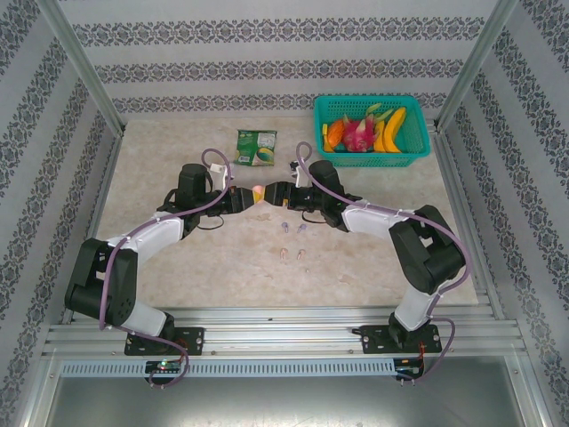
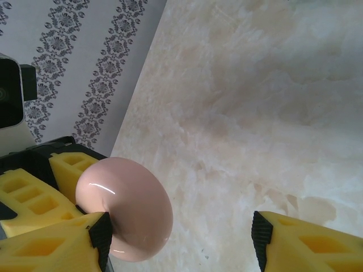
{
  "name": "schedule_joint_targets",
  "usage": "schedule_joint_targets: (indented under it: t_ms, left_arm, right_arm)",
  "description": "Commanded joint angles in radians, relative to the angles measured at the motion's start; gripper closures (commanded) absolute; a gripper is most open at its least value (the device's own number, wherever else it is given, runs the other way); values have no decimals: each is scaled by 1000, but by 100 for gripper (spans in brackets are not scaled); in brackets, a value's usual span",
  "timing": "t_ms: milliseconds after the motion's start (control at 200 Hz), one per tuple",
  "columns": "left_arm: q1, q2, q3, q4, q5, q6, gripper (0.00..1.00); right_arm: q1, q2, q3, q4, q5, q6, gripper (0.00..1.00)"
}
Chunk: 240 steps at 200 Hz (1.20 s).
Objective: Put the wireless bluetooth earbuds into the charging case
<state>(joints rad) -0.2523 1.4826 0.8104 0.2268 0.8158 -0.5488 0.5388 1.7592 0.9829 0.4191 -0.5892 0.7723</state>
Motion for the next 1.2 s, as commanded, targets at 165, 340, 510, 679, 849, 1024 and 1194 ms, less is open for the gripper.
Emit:
schedule_joint_targets:
  t_ms: [165,340,510,679,849,1024,1194]
  left_arm:
    - [6,-33,6,10,52,14,100]
    - [7,-45,-2,11,51,13,100]
    - [6,-55,-5,19,48,6,100]
    - [7,-61,-5,21,44,4,100]
    - [6,-63,-14,39,51,-5,100]
    - [6,-49,-22,123,113,-58,100]
    - [6,-14,-22,253,191,-143,100]
  right_arm:
    - [-30,33,9,54,28,33,33]
    - [-36,35,5,59,29,41,33]
    - [-36,45,-3,65,25,52,34]
    - [-39,35,-28,90,15,70,34]
    - [-65,-21,-84,142,-19,109,35]
    - [-103,-40,-135,298,-139,190,35]
    - [-127,-25,-156,462,-246,267,40]
